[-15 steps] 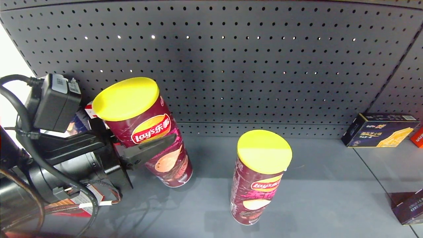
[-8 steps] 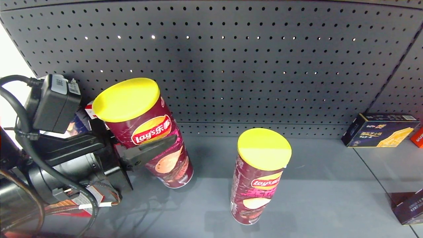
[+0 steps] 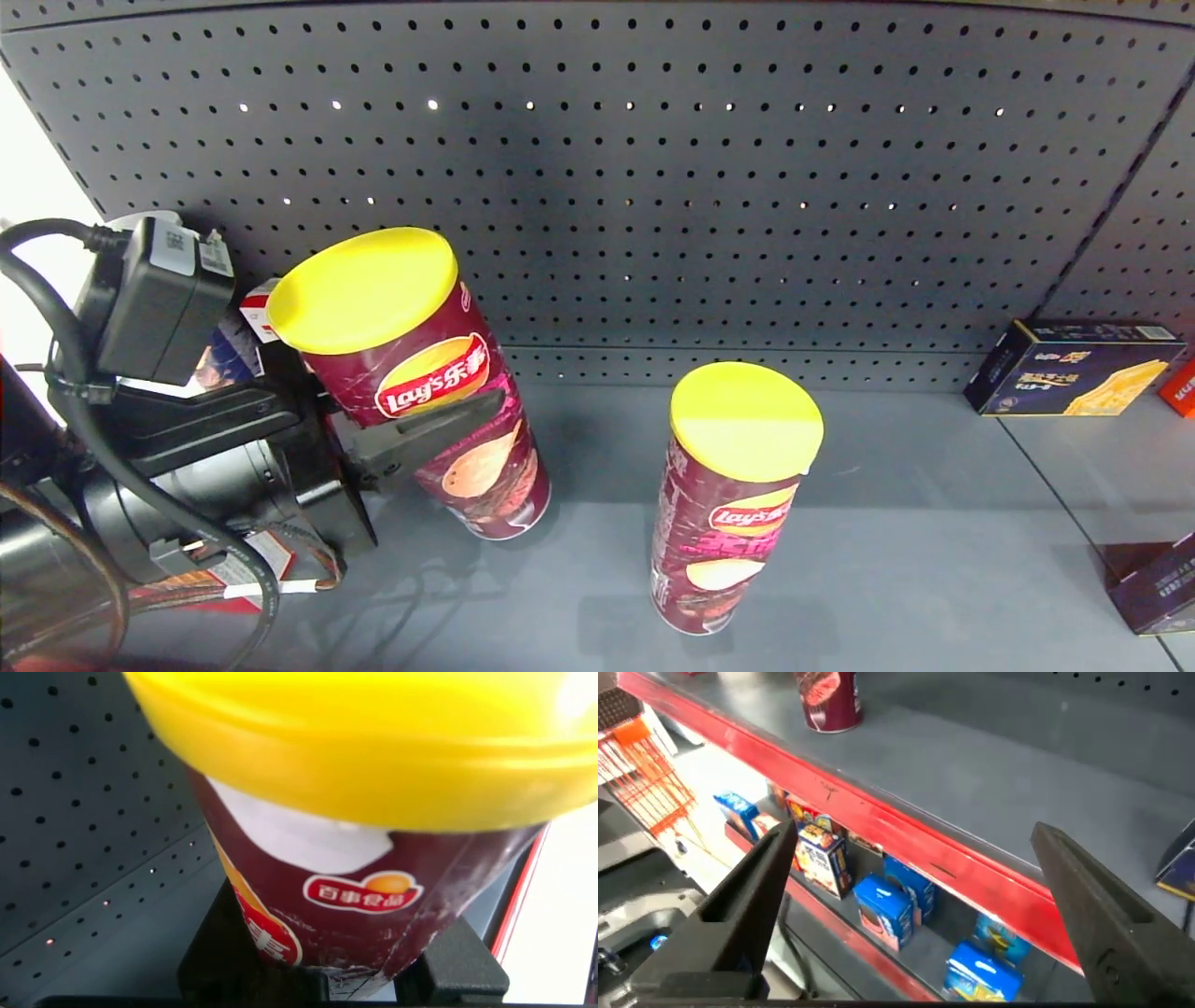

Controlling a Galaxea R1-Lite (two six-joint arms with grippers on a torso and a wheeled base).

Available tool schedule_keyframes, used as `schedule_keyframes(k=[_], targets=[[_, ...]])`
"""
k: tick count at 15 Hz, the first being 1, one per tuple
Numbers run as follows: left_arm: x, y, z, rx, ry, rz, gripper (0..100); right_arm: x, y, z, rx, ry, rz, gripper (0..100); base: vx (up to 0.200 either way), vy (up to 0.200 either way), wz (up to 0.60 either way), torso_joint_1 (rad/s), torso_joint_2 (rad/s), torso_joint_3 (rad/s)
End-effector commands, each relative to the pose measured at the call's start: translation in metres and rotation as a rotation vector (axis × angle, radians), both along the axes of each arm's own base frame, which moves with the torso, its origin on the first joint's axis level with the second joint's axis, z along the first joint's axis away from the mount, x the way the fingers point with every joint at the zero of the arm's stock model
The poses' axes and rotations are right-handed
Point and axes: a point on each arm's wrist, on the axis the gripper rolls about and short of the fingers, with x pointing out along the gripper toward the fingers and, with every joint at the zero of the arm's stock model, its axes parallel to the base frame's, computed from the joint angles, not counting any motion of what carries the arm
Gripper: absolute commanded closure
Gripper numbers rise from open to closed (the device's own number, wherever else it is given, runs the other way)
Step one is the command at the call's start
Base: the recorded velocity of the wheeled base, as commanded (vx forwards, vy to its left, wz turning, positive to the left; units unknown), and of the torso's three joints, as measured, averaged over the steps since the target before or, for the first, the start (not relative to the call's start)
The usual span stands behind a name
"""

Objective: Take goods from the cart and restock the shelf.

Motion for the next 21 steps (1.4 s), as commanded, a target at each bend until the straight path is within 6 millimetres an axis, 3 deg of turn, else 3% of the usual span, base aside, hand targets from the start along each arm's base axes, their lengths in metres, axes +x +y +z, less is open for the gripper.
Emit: schedule_keyframes(k=[1,11,17,21], targets=[[0.001,0.0,0.001,-0.003,-0.002,0.001,100,0.001,0.0,-0.002,0.003,0.012,0.003,0,0.0,0.0,0.0,0.0,0.0,0.0],[0.007,-0.002,0.005,-0.015,0.012,-0.088,100,0.001,0.0,-0.002,0.015,0.023,0.003,0,0.0,0.0,0.0,0.0,0.0,0.0],[0.054,-0.005,0.015,-0.037,0.014,0.014,100,0.001,0.0,-0.002,0.015,0.023,0.003,0,0.0,0.0,0.0,0.0,0.0,0.0],[0.083,-0.019,0.018,-0.025,0.029,-0.124,100,0.001,0.0,-0.002,0.015,0.023,0.003,0,0.0,0.0,0.0,0.0,0.0,0.0]])
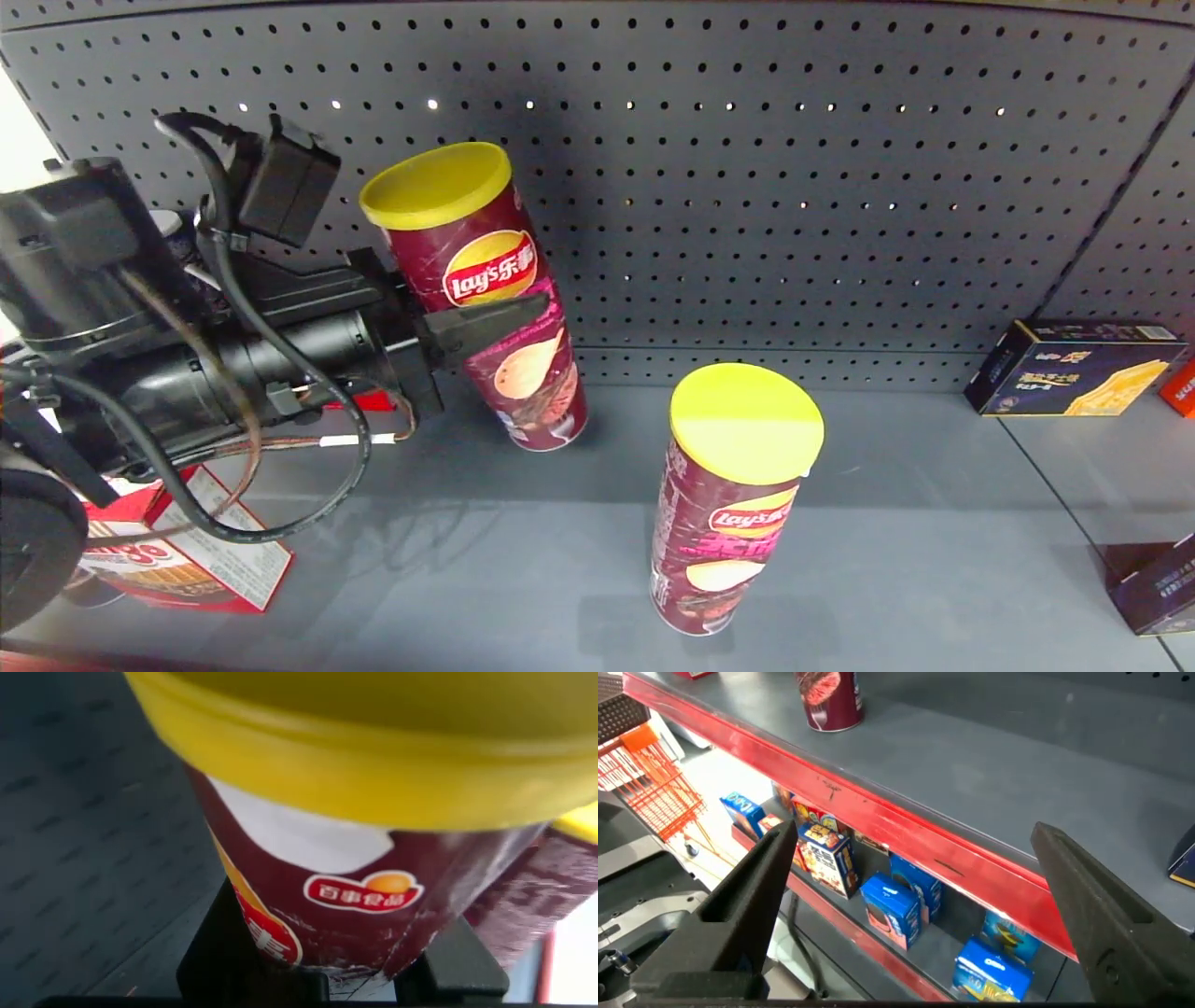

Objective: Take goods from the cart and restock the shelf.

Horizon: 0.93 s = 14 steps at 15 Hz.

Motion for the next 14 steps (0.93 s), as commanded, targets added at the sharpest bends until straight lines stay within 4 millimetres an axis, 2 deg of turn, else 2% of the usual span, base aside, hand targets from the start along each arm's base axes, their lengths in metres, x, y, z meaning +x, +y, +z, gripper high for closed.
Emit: schedule_keyframes(k=[1,3,6,8,10,14], targets=[[0.017,-0.008,-0.008,0.019,0.04,-0.049,100,0.0,0.0,0.0,0.0,0.0,0.001,0,0.0,0.0,0.0,0.0,0.0,0.0],[0.021,-0.026,-0.017,0.036,0.056,-0.059,100,0.0,0.0,0.0,0.0,0.0,0.001,0,0.0,0.0,0.0,0.0,0.0,0.0],[0.034,-0.038,-0.028,0.061,0.077,-0.029,100,0.0,0.0,0.0,0.0,0.0,0.001,0,0.0,0.0,0.0,0.0,0.0,0.0],[0.045,-0.044,-0.039,0.126,0.031,-0.03,100,0.0,0.0,0.0,0.0,0.0,0.002,0,0.0,0.0,0.0,0.0,0.0,0.0],[0.055,-0.05,-0.041,0.149,0.036,-0.034,100,0.0,0.0,0.0,0.0,0.0,0.001,0,0.0,0.0,0.0,0.0,0.0,0.0],[0.07,-0.065,-0.03,0.159,0.055,-0.055,100,0.0,0.0,0.0,0.0,0.0,0.001,0,0.0,0.0,0.0,0.0,0.0,0.0]])
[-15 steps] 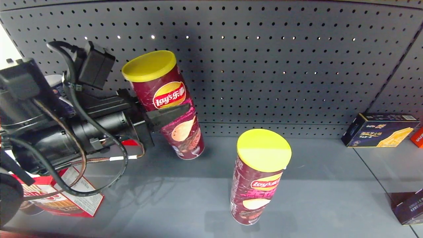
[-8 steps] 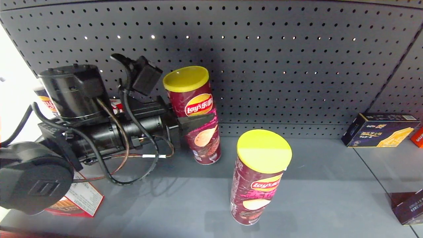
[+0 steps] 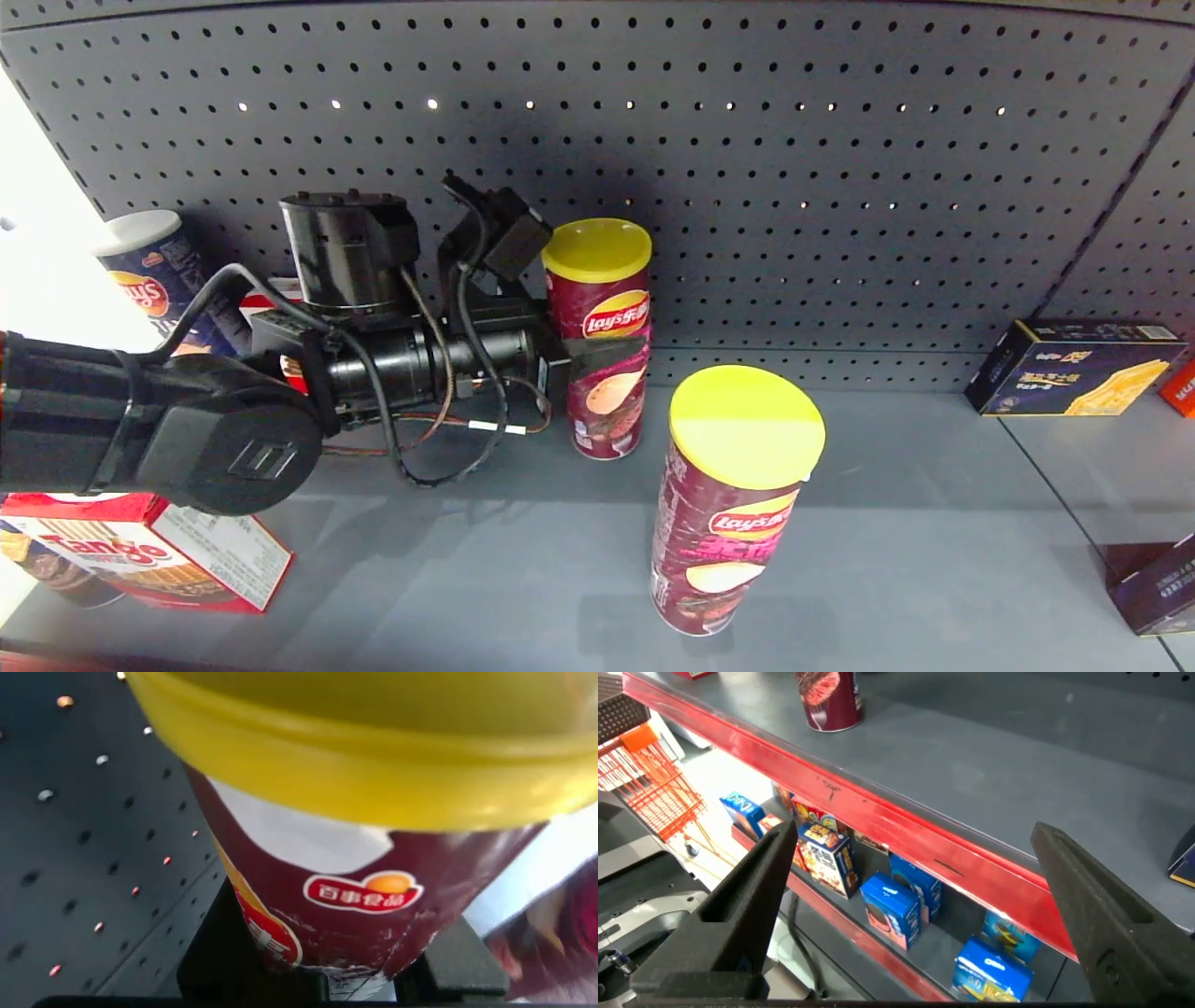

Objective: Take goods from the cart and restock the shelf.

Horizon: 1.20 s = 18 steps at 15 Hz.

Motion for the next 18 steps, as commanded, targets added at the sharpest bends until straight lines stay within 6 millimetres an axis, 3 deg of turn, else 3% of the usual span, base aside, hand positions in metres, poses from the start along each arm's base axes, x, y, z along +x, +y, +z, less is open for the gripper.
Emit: schedule_keyframes(k=[1,7,18], targets=[[0.011,-0.012,0.001,0.003,0.004,-0.018,100,0.0,0.0,0.0,-0.001,0.0,0.001,0,0.0,0.0,0.0,0.0,0.0,0.0],[0.027,-0.035,0.0,-0.01,-0.012,-0.05,100,0.0,0.0,0.0,-0.001,0.0,0.001,0,0.0,0.0,0.0,0.0,0.0,0.0],[0.032,-0.039,-0.015,0.01,0.012,-0.052,100,0.0,0.0,0.0,-0.001,0.0,0.001,0,0.0,0.0,0.0,0.0,0.0,0.0]])
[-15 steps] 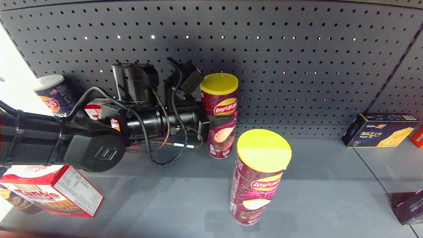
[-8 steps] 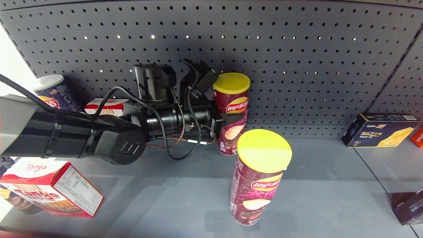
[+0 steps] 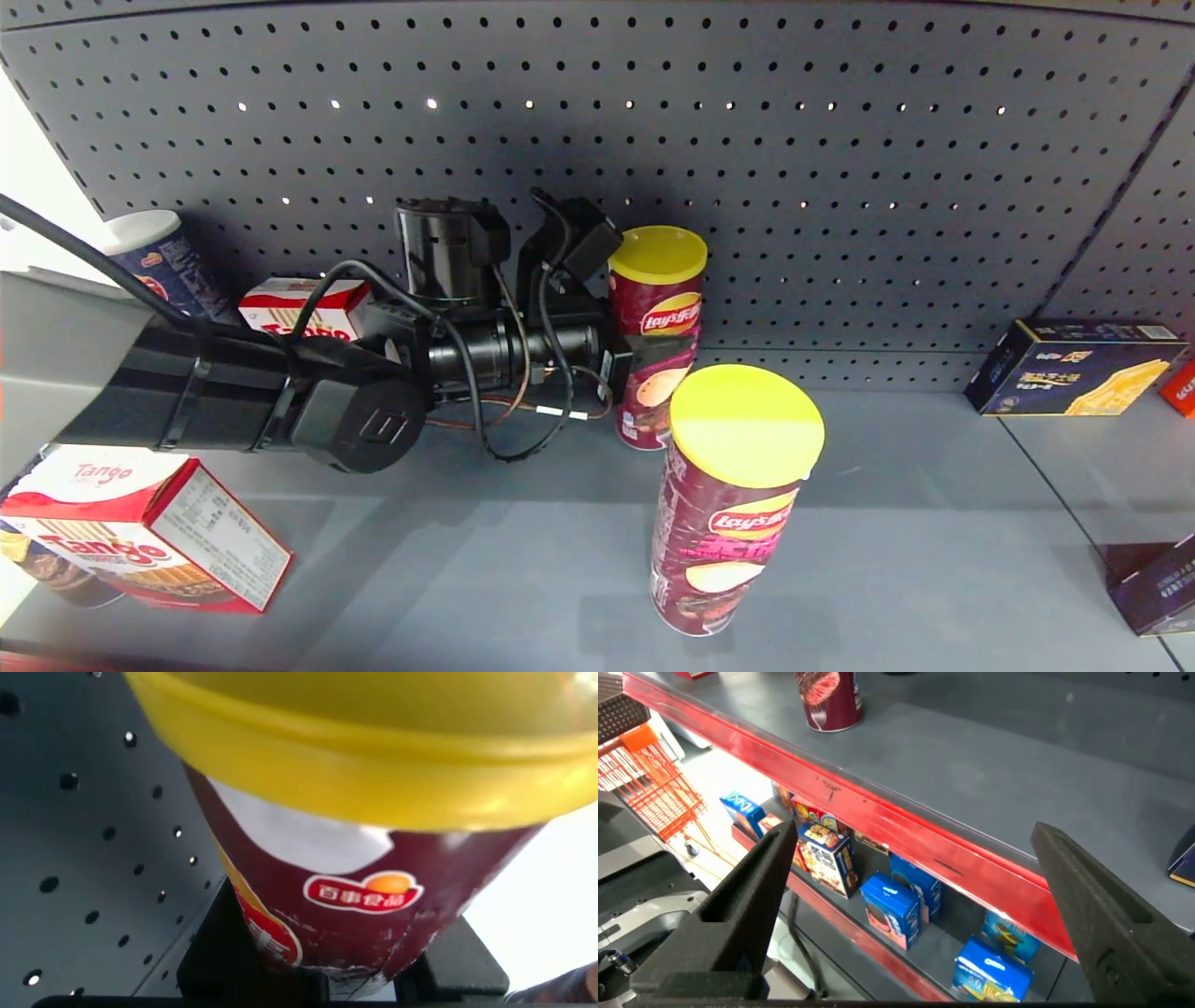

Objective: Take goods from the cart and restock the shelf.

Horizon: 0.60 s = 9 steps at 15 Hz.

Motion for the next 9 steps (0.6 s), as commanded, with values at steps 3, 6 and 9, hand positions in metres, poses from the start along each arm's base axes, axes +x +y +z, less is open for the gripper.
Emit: schedule_keyframes(k=[3,6,9], targets=[[-0.001,0.0,-0.01,0.016,0.019,-0.002,100,0.0,0.0,0.0,0.0,0.0,0.001,0,0.0,0.0,0.0,0.0,0.0,0.0],[-0.002,0.001,-0.015,0.025,0.03,-0.001,0,0.0,0.0,0.0,0.0,0.0,0.001,0,0.0,0.0,0.0,0.0,0.0,0.0],[-0.002,0.001,-0.013,0.007,0.003,0.001,0,0.0,0.0,0.0,0.0,0.0,0.001,0,0.0,0.0,0.0,0.0,0.0,0.0]])
